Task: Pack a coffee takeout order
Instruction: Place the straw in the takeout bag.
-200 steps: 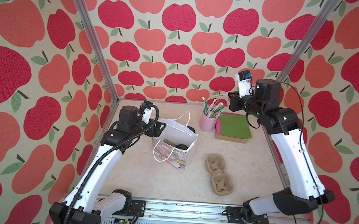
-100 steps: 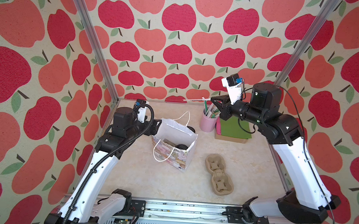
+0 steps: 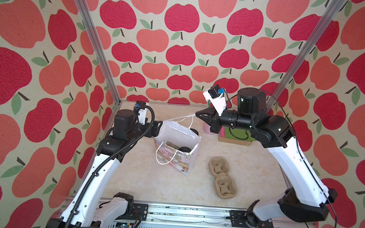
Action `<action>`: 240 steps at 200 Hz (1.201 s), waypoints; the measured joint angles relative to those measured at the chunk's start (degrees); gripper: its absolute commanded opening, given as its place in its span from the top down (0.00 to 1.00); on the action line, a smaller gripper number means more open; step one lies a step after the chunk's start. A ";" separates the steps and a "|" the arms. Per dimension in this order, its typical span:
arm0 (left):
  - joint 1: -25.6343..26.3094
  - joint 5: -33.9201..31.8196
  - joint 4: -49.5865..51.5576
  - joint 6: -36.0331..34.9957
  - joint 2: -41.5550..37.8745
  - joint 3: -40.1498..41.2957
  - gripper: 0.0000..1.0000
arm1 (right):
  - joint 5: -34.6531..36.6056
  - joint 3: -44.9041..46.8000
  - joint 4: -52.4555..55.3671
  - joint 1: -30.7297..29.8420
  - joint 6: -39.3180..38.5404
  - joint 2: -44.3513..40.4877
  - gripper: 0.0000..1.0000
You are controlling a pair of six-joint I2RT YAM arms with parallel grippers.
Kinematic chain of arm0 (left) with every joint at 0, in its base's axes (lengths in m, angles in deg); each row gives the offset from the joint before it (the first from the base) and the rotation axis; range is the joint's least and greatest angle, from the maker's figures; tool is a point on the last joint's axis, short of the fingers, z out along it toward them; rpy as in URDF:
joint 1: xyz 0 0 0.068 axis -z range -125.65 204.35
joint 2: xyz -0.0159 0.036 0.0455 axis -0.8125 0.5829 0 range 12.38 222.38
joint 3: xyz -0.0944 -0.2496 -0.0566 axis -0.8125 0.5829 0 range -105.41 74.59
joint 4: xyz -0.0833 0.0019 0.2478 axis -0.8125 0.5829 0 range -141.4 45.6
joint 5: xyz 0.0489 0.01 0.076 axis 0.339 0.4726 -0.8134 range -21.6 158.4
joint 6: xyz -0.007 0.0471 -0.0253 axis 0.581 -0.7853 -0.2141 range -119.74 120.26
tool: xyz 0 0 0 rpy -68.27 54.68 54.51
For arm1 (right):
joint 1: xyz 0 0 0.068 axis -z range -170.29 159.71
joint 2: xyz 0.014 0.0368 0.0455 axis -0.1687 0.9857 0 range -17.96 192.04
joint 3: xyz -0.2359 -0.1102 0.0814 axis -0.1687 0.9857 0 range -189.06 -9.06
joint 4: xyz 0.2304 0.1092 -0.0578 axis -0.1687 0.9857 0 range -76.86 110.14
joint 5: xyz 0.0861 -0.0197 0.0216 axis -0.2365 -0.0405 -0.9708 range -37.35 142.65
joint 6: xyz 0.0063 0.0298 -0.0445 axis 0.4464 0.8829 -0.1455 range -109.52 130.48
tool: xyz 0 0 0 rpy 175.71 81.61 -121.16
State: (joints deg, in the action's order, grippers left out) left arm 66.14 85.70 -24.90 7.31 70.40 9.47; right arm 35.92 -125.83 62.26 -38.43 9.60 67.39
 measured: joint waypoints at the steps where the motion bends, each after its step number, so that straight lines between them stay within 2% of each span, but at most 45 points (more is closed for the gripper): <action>1: -0.02 0.00 0.00 0.00 0.00 0.02 0.11 | -0.09 -0.04 0.17 0.00 -0.02 0.09 1.00; 94: -0.15 0.07 -0.20 1.05 -0.15 0.50 0.11 | -3.56 -0.46 7.78 -0.20 -0.39 4.94 1.00; 143: -0.15 0.07 -0.20 1.05 -0.39 0.81 0.11 | -3.72 -2.78 10.36 -0.55 -0.39 10.40 1.00; 240: -0.70 0.22 -0.44 1.05 -0.39 2.10 0.11 | 3.89 -15.93 21.18 -4.92 -2.60 26.60 1.00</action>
State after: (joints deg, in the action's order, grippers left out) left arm 65.44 85.92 -25.34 8.36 70.01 11.56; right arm 39.81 -141.77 83.44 -43.35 7.00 93.99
